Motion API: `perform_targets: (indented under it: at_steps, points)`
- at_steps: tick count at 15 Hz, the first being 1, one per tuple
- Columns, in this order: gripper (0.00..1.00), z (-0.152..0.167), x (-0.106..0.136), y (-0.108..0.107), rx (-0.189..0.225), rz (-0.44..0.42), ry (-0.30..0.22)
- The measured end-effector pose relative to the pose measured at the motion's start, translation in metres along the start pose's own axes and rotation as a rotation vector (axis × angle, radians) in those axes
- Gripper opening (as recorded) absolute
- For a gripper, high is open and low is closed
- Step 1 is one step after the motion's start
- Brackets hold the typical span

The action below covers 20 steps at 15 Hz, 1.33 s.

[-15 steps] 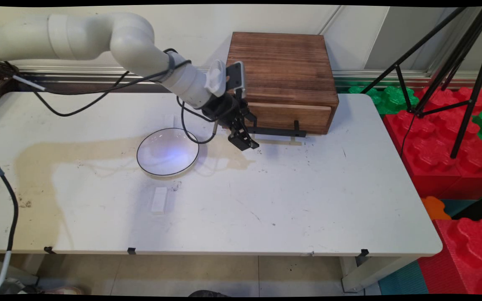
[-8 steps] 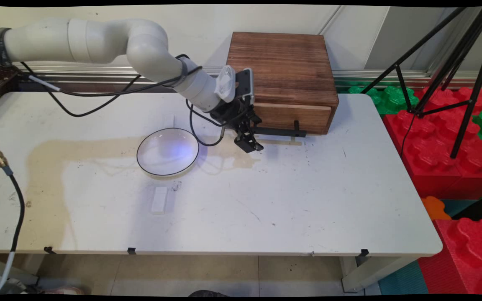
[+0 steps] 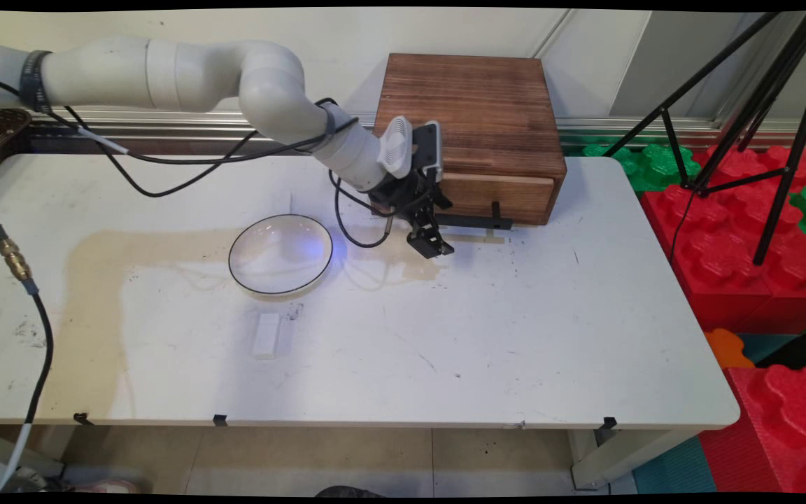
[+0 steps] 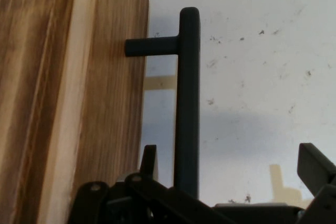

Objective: Open the drawer

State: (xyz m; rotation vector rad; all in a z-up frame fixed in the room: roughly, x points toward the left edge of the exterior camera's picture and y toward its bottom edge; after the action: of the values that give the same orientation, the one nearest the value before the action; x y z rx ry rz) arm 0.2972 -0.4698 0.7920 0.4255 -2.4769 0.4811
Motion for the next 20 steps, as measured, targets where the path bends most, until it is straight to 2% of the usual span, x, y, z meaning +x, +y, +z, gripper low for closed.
perform_targets:
  at_steps: [11, 20]
  points:
    - [1.00, 0.023, 0.012, 0.011, -0.035, 0.027, 0.007]
    - [1.00, 0.029, 0.024, 0.030, -0.062, 0.040, 0.022]
